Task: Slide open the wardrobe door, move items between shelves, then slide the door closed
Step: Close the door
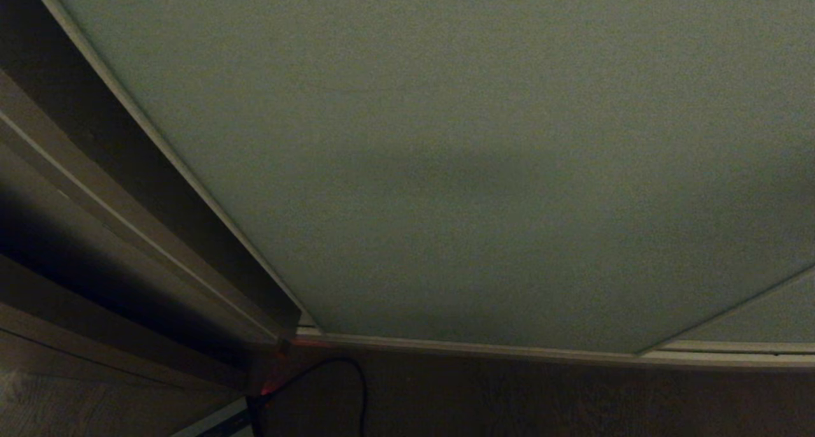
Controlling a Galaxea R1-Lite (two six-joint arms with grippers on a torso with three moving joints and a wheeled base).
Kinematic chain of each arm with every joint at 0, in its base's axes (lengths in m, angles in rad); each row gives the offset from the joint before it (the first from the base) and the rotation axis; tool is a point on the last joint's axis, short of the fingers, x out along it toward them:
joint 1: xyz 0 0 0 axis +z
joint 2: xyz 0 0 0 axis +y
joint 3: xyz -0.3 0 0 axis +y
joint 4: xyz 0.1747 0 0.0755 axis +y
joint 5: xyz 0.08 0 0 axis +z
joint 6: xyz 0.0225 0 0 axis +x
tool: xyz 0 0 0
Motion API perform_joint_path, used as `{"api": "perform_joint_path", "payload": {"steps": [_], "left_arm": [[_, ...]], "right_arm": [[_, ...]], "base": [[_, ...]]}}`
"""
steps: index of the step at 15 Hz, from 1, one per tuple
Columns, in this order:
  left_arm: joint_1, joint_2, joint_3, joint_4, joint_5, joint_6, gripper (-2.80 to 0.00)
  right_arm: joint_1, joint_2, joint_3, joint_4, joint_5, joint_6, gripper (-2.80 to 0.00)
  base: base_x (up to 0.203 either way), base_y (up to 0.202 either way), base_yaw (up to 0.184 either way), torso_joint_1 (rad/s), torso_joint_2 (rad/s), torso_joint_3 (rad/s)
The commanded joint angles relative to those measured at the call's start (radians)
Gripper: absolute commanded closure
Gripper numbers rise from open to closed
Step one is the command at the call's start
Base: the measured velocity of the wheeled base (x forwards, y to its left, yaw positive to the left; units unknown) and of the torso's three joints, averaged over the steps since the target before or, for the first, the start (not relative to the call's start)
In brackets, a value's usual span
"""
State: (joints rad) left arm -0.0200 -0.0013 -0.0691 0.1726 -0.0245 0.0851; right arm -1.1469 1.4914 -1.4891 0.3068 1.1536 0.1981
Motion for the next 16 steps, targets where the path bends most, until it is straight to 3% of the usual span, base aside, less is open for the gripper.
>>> {"api": "perform_joint_path", "payload": {"steps": [1, 6, 10, 11, 14, 16], "left_arm": [[0.0, 0.0, 0.0, 0.001, 0.0, 0.001, 0.0], [0.0, 0.0, 0.0, 0.001, 0.0, 0.001, 0.0], [0.0, 0.0, 0.0, 0.001, 0.0, 0.001, 0.0], [0.0, 0.0, 0.0, 0.001, 0.0, 0.001, 0.0], [0.0, 0.0, 0.0, 0.001, 0.0, 0.001, 0.0], [0.0, 0.0, 0.0, 0.001, 0.0, 0.001, 0.0]], "right_arm": [[0.009, -0.02, 0.018, 0.002, 0.005, 0.001, 0.0], [0.024, -0.051, 0.053, 0.002, 0.005, 0.0, 0.0], [0.053, -0.14, 0.183, -0.014, -0.025, -0.05, 0.0], [0.065, -0.165, 0.231, -0.031, -0.07, -0.08, 0.0], [0.137, -0.238, 0.353, -0.099, -0.376, -0.182, 0.0], [0.18, -0.298, 0.411, -0.127, -0.538, -0.221, 0.0]], "base": [[0.0, 0.0, 0.0, 0.0, 0.0, 0.0], [0.0, 0.0, 0.0, 0.0, 0.0, 0.0], [0.0, 0.0, 0.0, 0.0, 0.0, 0.0], [0.0, 0.0, 0.0, 0.0, 0.0, 0.0], [0.0, 0.0, 0.0, 0.0, 0.0, 0.0], [0.0, 0.0, 0.0, 0.0, 0.0, 0.0]]}}
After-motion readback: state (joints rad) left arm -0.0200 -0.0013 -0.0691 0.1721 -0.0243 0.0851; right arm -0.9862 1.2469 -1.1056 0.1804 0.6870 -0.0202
